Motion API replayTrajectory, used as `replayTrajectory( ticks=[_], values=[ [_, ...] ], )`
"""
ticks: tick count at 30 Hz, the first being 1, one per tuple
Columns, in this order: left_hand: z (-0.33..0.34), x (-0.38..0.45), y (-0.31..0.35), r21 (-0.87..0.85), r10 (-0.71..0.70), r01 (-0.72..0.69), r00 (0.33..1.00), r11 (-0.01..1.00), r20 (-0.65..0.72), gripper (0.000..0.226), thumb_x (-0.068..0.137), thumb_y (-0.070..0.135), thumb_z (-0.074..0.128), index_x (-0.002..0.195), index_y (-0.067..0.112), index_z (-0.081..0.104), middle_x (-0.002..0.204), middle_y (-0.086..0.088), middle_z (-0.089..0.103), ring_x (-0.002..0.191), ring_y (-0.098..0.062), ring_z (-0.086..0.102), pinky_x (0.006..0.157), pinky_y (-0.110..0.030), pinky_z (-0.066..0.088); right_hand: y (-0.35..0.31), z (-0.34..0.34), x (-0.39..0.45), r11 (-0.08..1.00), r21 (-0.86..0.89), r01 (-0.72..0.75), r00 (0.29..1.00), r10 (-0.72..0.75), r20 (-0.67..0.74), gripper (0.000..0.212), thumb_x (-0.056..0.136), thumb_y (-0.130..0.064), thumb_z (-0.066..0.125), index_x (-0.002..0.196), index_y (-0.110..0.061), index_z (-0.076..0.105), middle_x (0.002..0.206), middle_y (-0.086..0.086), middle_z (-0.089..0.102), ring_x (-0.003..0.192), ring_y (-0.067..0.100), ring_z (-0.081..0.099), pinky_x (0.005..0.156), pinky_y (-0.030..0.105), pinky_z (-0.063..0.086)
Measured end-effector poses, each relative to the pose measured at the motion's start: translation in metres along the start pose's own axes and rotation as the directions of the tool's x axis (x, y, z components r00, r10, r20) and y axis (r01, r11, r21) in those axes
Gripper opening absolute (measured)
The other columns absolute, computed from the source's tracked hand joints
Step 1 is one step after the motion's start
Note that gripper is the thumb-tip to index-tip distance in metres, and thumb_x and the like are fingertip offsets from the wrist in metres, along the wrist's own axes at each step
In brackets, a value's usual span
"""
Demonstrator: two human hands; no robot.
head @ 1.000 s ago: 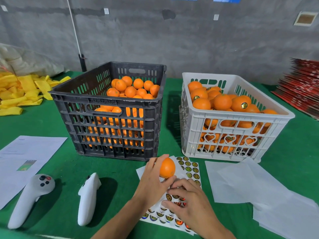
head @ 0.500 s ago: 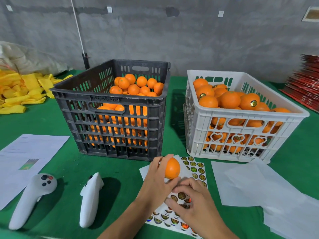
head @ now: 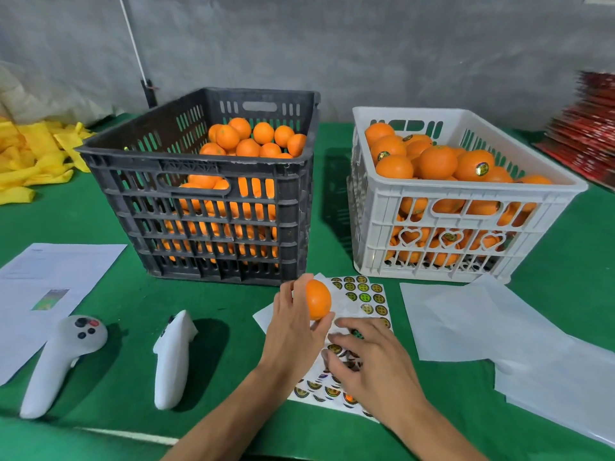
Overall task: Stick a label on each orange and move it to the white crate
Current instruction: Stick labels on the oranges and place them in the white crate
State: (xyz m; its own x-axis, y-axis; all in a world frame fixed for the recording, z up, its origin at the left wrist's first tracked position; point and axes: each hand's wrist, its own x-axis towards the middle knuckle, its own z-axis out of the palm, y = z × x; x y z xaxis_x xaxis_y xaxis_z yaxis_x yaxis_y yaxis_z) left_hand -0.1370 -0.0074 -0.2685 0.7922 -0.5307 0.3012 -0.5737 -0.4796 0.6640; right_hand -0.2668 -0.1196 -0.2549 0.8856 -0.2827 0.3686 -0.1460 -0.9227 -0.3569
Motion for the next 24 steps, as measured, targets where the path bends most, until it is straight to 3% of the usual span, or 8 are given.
replayTrajectory(
  ticks=[2, 7, 12, 18, 20, 24],
  values=[
    [0.0008, 0.0002, -0.0017, -0.011, 0.005, -0.005, 1.0, 1.0, -0.004, 0.07, 0.095, 0.038, 0.071, 0.15, 0.031, 0.029, 0.136, 0.004, 0.036, 0.119, -0.014, 0.041, 0.092, -0.025, 0.041, 0.0001, -0.0005, 0.0002, 0.998, 0.054, -0.031, 0.999, 0.031, 0.008, 0.024, 0.089, -0.046, 0.068, 0.104, -0.033, 0.081, 0.124, -0.018, 0.067, 0.115, 0.007, 0.055, 0.097, 0.022, 0.046],
    [0.0016, 0.0007, -0.0032, -0.003, 0.015, -0.015, 1.0, 1.0, -0.006, 0.071, 0.095, 0.041, 0.07, 0.15, 0.034, 0.026, 0.134, 0.006, 0.035, 0.118, -0.014, 0.041, 0.092, -0.028, 0.046, -0.0012, -0.0006, 0.0017, 0.995, -0.076, 0.06, 0.997, -0.064, -0.053, 0.028, 0.087, -0.046, 0.062, 0.095, -0.031, 0.083, 0.112, -0.013, 0.075, 0.102, 0.012, 0.063, 0.086, 0.025, 0.056],
    [0.0018, 0.0015, -0.0029, -0.006, 0.008, -0.008, 1.0, 1.0, 0.0, 0.071, 0.096, 0.039, 0.07, 0.152, 0.031, 0.027, 0.134, 0.004, 0.035, 0.118, -0.014, 0.04, 0.094, -0.026, 0.04, 0.0013, 0.0009, 0.0012, 0.978, -0.149, 0.145, 0.988, -0.152, -0.037, 0.042, 0.086, -0.063, 0.06, 0.093, -0.028, 0.083, 0.108, -0.013, 0.075, 0.098, 0.013, 0.066, 0.084, 0.027, 0.058],
    [0.0012, 0.0, -0.0038, -0.058, -0.011, 0.011, 1.0, 0.998, 0.002, 0.072, 0.095, 0.037, 0.072, 0.152, 0.031, 0.028, 0.135, 0.004, 0.036, 0.118, -0.013, 0.038, 0.095, -0.026, 0.038, -0.0014, 0.0002, 0.0024, 0.953, -0.18, 0.244, 0.967, -0.253, -0.029, 0.025, 0.091, -0.045, 0.067, 0.089, -0.025, 0.082, 0.106, -0.01, 0.074, 0.093, 0.016, 0.065, 0.076, 0.031, 0.059],
    [0.0019, 0.0003, -0.0043, -0.06, -0.021, 0.021, 1.0, 0.998, 0.0, 0.073, 0.095, 0.037, 0.072, 0.152, 0.032, 0.027, 0.134, 0.004, 0.036, 0.117, -0.013, 0.038, 0.094, -0.027, 0.038, -0.0051, 0.0001, 0.0013, 0.963, -0.16, 0.218, 0.972, -0.228, -0.047, 0.021, 0.091, -0.039, 0.068, 0.088, -0.024, 0.082, 0.105, -0.01, 0.075, 0.092, 0.016, 0.065, 0.074, 0.032, 0.059],
    [0.0032, 0.0007, -0.0054, -0.066, -0.021, 0.021, 1.0, 0.998, -0.003, 0.073, 0.095, 0.038, 0.072, 0.151, 0.035, 0.026, 0.134, 0.005, 0.035, 0.116, -0.012, 0.037, 0.094, -0.027, 0.038, -0.0068, 0.0003, 0.0009, 0.994, 0.109, 0.006, 0.999, -0.002, -0.04, 0.009, 0.087, -0.031, 0.076, 0.09, -0.026, 0.083, 0.107, -0.016, 0.072, 0.099, 0.01, 0.06, 0.085, 0.032, 0.054]
  ],
)
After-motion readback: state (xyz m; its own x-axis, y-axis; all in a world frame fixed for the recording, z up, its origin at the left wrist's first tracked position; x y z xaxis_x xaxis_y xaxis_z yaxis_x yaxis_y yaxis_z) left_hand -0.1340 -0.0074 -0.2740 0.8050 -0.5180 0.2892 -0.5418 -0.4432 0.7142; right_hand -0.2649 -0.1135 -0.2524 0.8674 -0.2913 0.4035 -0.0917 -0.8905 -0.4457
